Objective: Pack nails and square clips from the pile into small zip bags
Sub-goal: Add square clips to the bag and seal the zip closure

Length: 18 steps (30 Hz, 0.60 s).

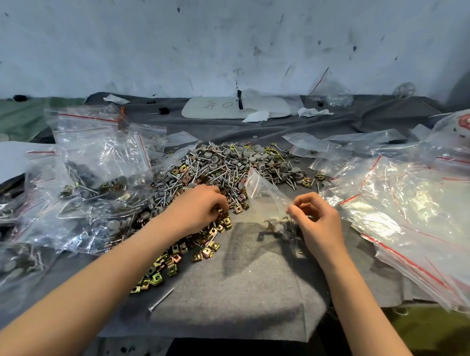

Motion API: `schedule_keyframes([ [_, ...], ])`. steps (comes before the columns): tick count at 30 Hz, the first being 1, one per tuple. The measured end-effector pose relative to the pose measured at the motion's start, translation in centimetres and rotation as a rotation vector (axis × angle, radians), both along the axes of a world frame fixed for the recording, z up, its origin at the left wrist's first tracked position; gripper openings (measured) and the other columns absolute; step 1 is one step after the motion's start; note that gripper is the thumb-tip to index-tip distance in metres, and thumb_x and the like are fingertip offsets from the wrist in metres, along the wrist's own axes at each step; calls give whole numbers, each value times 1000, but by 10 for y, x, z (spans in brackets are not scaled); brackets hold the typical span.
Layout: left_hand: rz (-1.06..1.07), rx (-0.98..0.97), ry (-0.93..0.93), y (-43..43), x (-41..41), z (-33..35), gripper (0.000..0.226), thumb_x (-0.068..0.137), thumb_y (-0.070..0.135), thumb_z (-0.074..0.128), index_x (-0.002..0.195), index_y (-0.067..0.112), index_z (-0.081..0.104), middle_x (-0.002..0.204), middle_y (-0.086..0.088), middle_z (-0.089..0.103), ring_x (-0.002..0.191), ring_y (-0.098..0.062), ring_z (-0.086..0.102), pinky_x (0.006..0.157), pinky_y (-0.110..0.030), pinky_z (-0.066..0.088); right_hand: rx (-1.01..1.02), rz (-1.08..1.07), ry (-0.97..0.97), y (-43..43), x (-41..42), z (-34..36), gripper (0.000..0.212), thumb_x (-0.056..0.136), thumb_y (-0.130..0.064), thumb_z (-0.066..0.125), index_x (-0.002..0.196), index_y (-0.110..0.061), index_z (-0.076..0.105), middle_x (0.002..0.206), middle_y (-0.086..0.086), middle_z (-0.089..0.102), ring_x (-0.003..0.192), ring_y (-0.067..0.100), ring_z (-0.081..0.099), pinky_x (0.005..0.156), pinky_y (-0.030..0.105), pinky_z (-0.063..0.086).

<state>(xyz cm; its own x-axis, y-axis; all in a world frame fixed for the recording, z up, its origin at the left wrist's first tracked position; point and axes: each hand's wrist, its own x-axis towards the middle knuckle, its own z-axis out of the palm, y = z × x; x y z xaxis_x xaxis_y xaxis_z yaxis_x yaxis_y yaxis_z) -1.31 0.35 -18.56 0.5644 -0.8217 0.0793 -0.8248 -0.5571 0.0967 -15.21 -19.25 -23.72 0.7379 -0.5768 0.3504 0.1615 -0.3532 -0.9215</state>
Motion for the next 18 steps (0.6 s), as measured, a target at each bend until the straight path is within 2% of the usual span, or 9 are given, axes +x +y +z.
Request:
schedule_keyframes([
  [4, -21, 72, -130, -5, 1, 1, 22, 91, 24, 61, 112, 29, 67, 109, 7, 60, 101, -15, 50, 87, -33, 44, 2, 5, 4, 1, -1, 1, 24, 82, -3, 69, 72, -22, 59, 65, -8, 59, 57, 0, 52, 53, 10, 40],
  [8, -10, 62, -101, -9, 5, 2, 16, 90, 27, 63, 105, 24, 68, 107, 6, 60, 100, -14, 52, 87, -33, 46, 0, 5, 11, 2, -1, 3, 22, 83, -4, 69, 72, -21, 59, 65, -6, 59, 57, 2, 52, 52, 11, 40],
  [10, 30, -72, 24, -11, 4, 3, 13, 91, 26, 62, 102, 22, 66, 105, 6, 61, 97, -11, 54, 87, -31, 48, -2, 6, 14, 2, -2, 3, 21, 83, -4, 69, 73, -20, 59, 66, -6, 59, 58, 2, 52, 53, 11, 40],
  [13, 133, -481, 284, -13, -2, 12, 5, 92, 21, 60, 95, 22, 63, 90, 7, 66, 82, -8, 61, 73, -15, 48, -5, 7, 22, 2, -1, 3, 18, 83, -5, 69, 74, -17, 60, 67, -4, 60, 59, 3, 53, 54, 12, 41],
  [15, 147, -685, 315, -14, -7, 21, 6, 91, 18, 62, 92, 23, 66, 84, 8, 67, 77, -7, 62, 68, -13, 47, -5, 5, 27, 2, -1, 3, 17, 83, -5, 69, 75, -16, 60, 67, -4, 60, 60, 4, 54, 55, 13, 41],
  [18, 53, -695, 260, -18, -17, 33, 13, 89, 15, 65, 96, 24, 70, 83, 16, 64, 77, 3, 58, 70, -9, 45, -4, 5, 28, 2, -2, 4, 18, 83, -5, 69, 74, -17, 60, 67, -4, 60, 59, 3, 54, 54, 12, 41],
])
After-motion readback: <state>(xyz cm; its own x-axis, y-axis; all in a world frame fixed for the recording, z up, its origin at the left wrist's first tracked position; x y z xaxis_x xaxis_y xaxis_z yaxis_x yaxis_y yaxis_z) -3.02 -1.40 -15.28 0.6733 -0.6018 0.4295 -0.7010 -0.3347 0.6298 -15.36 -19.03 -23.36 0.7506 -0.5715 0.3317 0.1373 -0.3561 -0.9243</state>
